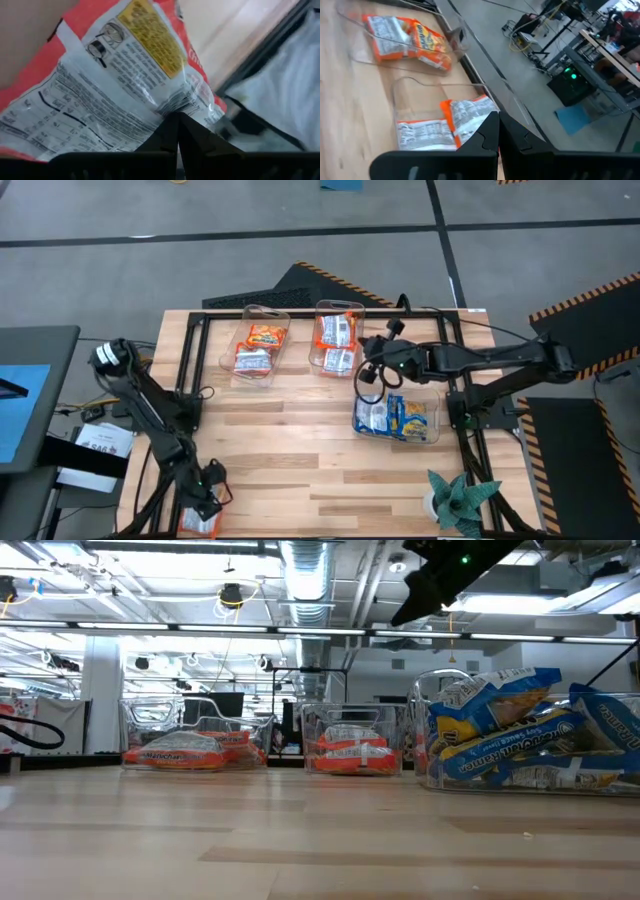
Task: Sort Maruchan noodles
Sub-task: Move the orange bag to the center of the table
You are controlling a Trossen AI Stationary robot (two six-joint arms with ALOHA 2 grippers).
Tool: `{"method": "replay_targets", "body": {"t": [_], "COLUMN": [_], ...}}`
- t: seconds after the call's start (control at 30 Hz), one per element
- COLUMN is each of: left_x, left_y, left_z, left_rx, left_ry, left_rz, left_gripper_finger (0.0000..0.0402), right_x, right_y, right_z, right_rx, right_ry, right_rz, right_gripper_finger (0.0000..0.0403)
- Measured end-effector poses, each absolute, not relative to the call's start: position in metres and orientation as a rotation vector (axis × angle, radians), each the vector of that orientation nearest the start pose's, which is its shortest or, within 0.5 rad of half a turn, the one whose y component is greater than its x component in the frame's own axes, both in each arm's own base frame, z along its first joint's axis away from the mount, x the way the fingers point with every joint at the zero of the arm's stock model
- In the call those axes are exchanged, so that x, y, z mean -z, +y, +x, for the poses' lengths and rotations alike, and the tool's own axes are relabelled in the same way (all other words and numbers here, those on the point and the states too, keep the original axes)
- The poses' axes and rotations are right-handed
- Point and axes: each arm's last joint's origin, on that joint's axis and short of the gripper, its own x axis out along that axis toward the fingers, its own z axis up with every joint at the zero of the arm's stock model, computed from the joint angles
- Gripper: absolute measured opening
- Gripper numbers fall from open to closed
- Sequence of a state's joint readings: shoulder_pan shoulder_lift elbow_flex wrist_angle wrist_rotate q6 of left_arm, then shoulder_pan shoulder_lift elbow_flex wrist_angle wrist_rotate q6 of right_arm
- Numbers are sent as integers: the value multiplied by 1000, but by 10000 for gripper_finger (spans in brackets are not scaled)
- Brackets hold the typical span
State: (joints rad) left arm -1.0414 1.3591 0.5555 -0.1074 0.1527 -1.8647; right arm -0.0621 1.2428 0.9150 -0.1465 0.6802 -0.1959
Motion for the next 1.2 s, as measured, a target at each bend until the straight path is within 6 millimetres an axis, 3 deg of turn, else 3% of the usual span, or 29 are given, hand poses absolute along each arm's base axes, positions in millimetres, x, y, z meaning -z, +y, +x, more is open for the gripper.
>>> {"method": "replay_targets", "body": {"t": [0.13, 0.27, 0.47, 0.73, 0.93, 1.2], "left_x": [-138, -133, -138, -146, -149, -194], "left_y": [-208, -192, -146, -68, -27, -27], "left_z": [120, 134, 172, 208, 218, 227], "left_rx": [-65, -26, 10, -175, -252, -70], "left_ry": [1556, 1540, 1262, 1024, 1010, 878], "left_rz": [-1079, -905, -590, -192, -175, -183], "left_gripper_finger": [0, 0, 0, 0, 0, 0], "right_x": [-292, -292, -293, -293, -293, -292], "right_y": [-41, -45, -44, -44, -44, -44], "right_z": [262, 262, 263, 263, 263, 263], "right_rx": [708, 722, 722, 721, 721, 720], "right_ry": [528, 528, 514, 512, 513, 513], "right_rz": [-320, -314, -311, -310, -310, -303], "right_gripper_finger": [22, 22, 22, 22, 22, 22]}}
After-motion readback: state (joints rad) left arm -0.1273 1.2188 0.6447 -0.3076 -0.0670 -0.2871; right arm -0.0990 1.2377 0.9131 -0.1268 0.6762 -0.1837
